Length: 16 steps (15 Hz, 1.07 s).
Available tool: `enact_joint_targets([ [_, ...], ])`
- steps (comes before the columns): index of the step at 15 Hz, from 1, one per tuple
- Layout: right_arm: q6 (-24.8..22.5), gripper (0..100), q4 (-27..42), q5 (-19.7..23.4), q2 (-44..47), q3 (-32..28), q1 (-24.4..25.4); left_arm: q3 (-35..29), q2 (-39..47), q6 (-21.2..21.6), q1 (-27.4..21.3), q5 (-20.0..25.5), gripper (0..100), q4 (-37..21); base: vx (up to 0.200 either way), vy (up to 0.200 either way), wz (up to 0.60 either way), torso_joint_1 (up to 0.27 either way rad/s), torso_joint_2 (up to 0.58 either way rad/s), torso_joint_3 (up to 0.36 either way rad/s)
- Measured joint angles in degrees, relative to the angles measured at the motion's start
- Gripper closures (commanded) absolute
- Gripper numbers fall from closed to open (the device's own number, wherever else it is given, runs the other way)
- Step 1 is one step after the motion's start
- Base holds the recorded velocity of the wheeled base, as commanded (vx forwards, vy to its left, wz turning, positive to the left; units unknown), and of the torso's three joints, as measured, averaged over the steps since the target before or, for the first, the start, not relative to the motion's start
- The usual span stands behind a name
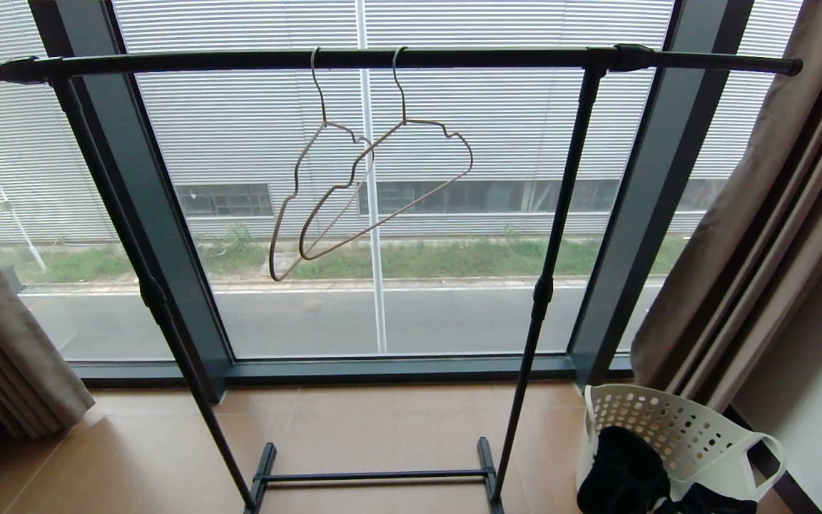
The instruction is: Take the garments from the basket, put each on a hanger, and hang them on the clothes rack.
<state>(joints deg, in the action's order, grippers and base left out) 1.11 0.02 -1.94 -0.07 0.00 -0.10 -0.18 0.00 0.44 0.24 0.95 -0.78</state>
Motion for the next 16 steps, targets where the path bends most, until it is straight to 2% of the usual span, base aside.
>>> enact_joint_targets([
  [16,-0.45,0,0.3,0.38,0.0,-0.05,0.0,0.0,0.0,0.71,0.0,0.13,0,-0.06,0.0,0.0,0.0,0.0,0.0,0.0],
])
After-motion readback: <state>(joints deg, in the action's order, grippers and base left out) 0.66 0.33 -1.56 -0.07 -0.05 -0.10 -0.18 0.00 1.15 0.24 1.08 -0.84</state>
